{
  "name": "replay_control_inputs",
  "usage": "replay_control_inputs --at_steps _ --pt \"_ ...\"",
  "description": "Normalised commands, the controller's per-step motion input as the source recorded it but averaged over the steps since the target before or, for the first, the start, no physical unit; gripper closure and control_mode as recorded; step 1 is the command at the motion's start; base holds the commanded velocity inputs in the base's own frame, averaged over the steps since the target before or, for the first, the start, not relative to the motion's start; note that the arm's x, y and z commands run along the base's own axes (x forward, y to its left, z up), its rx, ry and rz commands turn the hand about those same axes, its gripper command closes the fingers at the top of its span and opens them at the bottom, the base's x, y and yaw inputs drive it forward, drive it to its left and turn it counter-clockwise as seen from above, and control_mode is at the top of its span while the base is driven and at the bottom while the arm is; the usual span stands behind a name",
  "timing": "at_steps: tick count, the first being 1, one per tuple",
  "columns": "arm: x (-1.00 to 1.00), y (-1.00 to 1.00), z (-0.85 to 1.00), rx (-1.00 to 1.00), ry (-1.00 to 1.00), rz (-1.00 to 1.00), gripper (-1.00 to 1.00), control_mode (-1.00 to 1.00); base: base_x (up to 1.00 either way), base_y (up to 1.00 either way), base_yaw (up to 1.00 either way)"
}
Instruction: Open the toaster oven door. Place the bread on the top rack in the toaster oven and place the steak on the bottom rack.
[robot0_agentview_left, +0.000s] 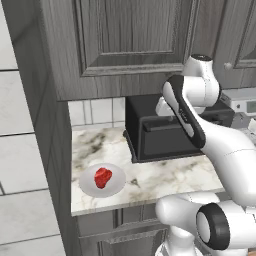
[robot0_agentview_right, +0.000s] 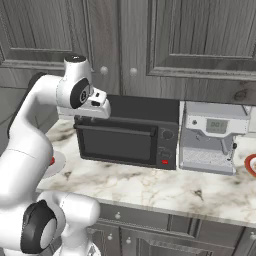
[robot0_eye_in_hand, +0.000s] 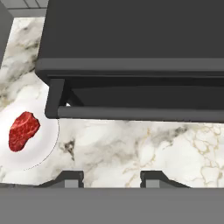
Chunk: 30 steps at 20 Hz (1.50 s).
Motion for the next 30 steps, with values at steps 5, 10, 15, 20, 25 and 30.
replay_control_inputs --at_steps 5,10,15,20,25,30 --pt "-0.12 -0.03 -0.02 0.03 0.01 -0.02 -1.0 -1.0 0.0 0.0 0.0" --pt "-0.38 -0.11 -0.02 0.06 -0.03 -0.03 -1.0 -1.0 0.0 0.0 0.0" --pt "-0.28 -0.2 0.0 0.16 -0.09 -0.13 -1.0 -1.0 0.0 0.0 0.0" --pt "-0.23 -0.34 0.0 0.17 -0.11 -0.21 -1.0 -1.0 0.0 0.0 0.0" --pt "-0.17 -0.37 -0.02 0.14 -0.03 -0.23 -1.0 -1.0 0.0 0.0 0.0" --pt "-0.1 -0.41 0.0 0.35 0.0 -0.22 -1.0 -1.0 0.0 0.0 0.0"
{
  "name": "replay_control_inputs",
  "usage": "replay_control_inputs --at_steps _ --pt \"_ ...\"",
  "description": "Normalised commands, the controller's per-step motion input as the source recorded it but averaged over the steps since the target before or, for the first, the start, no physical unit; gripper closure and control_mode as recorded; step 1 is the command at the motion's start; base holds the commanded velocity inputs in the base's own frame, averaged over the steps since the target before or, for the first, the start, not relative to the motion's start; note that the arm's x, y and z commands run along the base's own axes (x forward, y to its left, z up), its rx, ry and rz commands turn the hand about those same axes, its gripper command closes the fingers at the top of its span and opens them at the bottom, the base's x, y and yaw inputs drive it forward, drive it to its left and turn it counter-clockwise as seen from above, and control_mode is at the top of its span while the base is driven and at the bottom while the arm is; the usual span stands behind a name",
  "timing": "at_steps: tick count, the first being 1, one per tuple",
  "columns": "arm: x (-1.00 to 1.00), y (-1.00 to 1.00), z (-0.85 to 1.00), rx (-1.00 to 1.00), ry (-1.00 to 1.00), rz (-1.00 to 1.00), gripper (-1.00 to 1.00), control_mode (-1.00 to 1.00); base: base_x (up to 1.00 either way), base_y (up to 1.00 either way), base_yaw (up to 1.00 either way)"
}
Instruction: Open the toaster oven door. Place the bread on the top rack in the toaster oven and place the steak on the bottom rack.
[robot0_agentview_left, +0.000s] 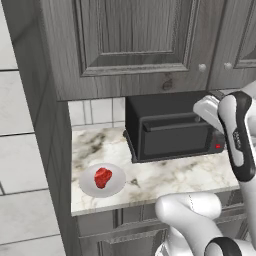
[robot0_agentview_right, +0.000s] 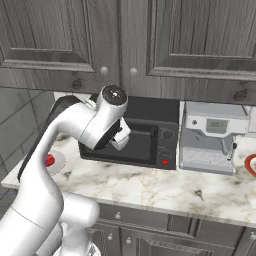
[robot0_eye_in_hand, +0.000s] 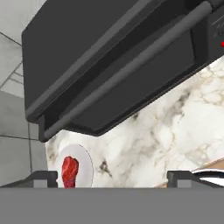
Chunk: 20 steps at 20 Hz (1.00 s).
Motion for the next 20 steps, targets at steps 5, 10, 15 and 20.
replay_control_inputs --at_steps 5,10,15,20 --pt "-0.03 -0.44 -0.04 0.28 0.0 -0.12 -1.0 -1.0 0.0 0.0 0.0" --pt "0.0 -0.34 -0.02 0.23 0.01 -0.03 -1.0 -1.0 0.0 0.0 0.0" --pt "0.0 -0.22 -0.04 0.2 0.01 0.0 -1.0 -1.0 0.0 0.0 0.0" --pt "0.07 -0.07 -0.05 0.08 0.0 0.0 -1.0 -1.0 0.0 0.0 0.0"
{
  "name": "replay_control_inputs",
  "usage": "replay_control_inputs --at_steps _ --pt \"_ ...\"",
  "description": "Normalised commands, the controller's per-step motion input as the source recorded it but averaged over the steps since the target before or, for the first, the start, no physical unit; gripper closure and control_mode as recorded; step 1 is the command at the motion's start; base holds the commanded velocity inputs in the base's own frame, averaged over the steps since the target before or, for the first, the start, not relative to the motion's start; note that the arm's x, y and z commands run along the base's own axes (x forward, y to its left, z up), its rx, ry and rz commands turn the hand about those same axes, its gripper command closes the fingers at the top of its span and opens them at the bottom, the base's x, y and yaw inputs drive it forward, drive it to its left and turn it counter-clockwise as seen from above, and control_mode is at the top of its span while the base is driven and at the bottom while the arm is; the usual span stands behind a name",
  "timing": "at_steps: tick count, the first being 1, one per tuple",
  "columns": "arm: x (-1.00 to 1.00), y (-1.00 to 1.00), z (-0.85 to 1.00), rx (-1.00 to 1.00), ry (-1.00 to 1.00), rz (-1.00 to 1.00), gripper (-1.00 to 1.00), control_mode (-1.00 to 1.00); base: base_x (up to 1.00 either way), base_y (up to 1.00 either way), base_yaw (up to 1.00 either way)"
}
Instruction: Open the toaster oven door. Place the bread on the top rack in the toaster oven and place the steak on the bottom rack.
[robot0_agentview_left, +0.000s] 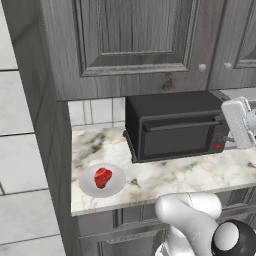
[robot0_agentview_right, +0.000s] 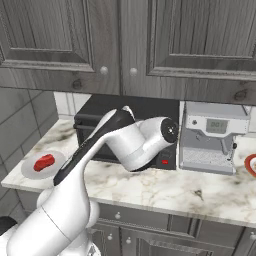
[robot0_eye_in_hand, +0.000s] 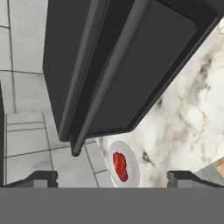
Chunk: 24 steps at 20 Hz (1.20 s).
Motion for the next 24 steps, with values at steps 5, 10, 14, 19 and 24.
replay_control_inputs --at_steps 5,10,14,19,24 --pt "0.07 -0.08 -0.03 0.11 0.0 0.0 -1.0 -1.0 0.0 0.0 0.0" --pt "0.22 -0.03 -0.08 0.05 0.0 -0.01 -1.0 -1.0 0.0 0.0 0.0" --pt "0.32 0.0 -0.1 0.02 0.0 -0.04 -1.0 -1.0 0.0 0.0 0.0" --pt "0.2 -0.07 -0.1 0.03 0.0 0.0 -1.0 -1.0 0.0 0.0 0.0" --pt "0.12 -0.11 -0.12 0.04 0.01 -0.02 -1.0 -1.0 0.0 0.0 0.0"
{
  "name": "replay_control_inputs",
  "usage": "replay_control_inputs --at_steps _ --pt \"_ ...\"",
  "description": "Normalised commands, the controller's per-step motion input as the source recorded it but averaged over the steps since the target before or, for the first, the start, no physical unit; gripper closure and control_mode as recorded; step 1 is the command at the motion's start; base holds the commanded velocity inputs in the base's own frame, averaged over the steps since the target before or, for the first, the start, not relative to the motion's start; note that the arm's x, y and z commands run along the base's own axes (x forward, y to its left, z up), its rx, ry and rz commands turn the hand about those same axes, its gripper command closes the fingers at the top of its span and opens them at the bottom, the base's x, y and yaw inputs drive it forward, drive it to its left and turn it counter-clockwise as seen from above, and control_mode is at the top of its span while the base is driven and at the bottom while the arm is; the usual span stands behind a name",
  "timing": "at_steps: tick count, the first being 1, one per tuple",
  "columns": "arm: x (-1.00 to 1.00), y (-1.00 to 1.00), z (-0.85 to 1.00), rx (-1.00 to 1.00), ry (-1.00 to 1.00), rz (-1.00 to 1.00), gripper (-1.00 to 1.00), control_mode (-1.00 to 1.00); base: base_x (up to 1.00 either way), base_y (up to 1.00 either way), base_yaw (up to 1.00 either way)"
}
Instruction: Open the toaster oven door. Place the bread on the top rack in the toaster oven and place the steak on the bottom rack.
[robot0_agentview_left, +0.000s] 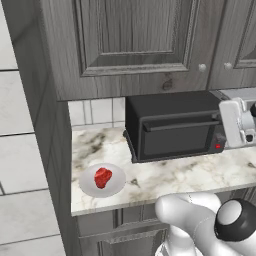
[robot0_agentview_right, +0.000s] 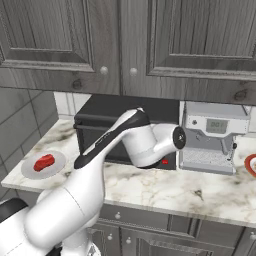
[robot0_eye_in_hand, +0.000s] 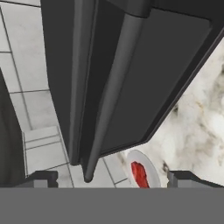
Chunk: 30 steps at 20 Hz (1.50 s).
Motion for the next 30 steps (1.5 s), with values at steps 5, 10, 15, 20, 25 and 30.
replay_control_inputs --at_steps 5,10,15,20,25,30 --pt "0.02 -0.08 -0.08 0.03 0.1 0.0 -1.0 -1.0 0.0 0.0 0.0" --pt "0.07 -0.07 -0.15 0.01 0.03 0.0 -1.0 -1.0 0.0 0.0 0.0" --pt "0.14 -0.02 -0.2 0.01 0.02 0.0 -1.0 -1.0 0.0 0.0 0.0" --pt "0.21 0.0 -0.2 0.0 0.0 0.0 -1.0 -1.0 0.0 0.0 0.0" --pt "0.13 0.0 -0.13 0.0 0.01 0.0 -1.0 -1.0 0.0 0.0 0.0" --pt "0.13 0.0 -0.09 0.0 0.05 0.0 -1.0 -1.0 0.0 0.0 0.0"
